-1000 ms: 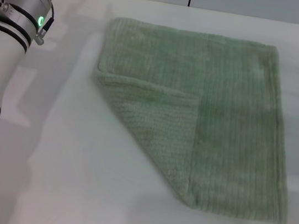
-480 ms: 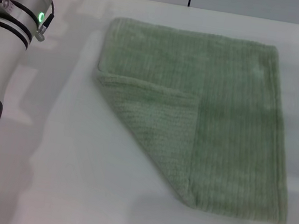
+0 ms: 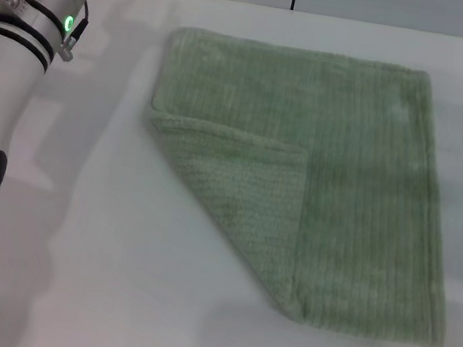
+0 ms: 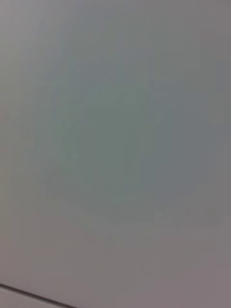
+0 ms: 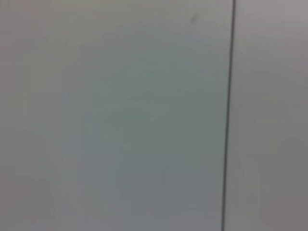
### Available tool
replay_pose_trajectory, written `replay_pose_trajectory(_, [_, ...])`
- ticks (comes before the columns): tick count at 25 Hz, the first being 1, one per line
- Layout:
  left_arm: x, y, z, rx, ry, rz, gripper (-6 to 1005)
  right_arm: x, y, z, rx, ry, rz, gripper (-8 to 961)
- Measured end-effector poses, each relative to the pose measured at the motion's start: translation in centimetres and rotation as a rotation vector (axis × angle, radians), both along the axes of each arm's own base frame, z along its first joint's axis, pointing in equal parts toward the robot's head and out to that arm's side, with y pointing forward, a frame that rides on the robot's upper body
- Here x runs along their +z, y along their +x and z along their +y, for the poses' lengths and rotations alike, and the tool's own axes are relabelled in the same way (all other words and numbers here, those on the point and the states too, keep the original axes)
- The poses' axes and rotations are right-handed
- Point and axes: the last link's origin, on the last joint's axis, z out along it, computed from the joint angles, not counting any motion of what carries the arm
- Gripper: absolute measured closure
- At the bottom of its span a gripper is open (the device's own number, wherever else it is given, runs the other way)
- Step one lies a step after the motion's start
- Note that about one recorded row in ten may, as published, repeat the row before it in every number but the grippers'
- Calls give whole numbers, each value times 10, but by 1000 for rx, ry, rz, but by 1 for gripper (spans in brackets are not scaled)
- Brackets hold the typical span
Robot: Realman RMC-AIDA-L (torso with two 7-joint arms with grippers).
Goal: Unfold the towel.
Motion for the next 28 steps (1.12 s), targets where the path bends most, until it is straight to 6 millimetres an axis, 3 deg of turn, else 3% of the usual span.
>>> replay_pose_trajectory(9, [2,0,2,5,4,6,242,-13,-14,6,27,-64,19,313])
replay_pose_trajectory(12, [2,0,3,6,6,5,242,-17,-23,12,36,-98,37,501])
replay_pose_trajectory(22, [3,-1,2,7,8,4,241,-34,-57,38,-75,-415,61,920])
replay_pose_trajectory(28, [3,-2,1,8,11,4,241,-26,-71,40,-185,-579,126,917])
